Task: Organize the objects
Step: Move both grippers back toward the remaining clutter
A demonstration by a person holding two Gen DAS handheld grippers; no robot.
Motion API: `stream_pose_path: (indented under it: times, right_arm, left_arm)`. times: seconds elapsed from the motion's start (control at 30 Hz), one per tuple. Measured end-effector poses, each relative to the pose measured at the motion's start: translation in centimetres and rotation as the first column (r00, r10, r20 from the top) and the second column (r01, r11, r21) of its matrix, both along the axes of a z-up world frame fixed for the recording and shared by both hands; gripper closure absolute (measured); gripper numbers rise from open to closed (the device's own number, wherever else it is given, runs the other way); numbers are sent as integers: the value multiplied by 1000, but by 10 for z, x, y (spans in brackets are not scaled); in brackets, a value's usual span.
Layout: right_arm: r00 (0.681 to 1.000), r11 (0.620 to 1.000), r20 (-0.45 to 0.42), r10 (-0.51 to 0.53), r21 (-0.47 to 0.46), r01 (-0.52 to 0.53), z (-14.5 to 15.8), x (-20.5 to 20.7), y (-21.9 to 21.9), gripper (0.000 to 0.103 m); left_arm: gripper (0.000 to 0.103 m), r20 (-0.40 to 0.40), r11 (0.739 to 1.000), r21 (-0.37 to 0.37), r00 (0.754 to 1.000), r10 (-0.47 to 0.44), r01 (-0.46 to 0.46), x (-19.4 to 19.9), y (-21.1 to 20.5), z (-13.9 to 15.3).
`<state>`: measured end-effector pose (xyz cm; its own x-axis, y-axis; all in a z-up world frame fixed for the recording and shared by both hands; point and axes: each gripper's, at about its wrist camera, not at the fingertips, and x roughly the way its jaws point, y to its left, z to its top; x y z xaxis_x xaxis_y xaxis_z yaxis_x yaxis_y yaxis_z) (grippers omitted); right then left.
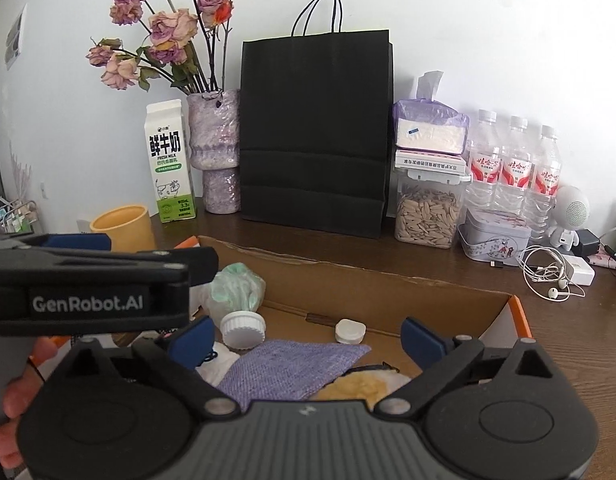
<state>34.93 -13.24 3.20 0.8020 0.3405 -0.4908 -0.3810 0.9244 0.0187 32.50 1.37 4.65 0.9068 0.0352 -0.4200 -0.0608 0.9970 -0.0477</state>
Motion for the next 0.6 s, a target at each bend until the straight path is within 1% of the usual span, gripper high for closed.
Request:
stream_pose_path:
  times: [0.23, 0.3, 0.6]
  right_arm:
    - [1000, 1000, 5, 4, 2, -4, 1, -2, 0, 2]
    - [1000, 1000, 7, 6, 4, -6, 2, -2, 0, 0]
    - [999, 1000, 27, 16, 9, -16, 7, -10, -1, 0]
  left_arm:
    - [0, 6, 1000, -4, 1000, -2, 2, -2, 0, 1]
    - [0, 9, 1000, -6, 1000, -3, 3, -3, 1, 2]
    - [0, 39, 1000, -20, 999, -8, 9, -13, 1, 11]
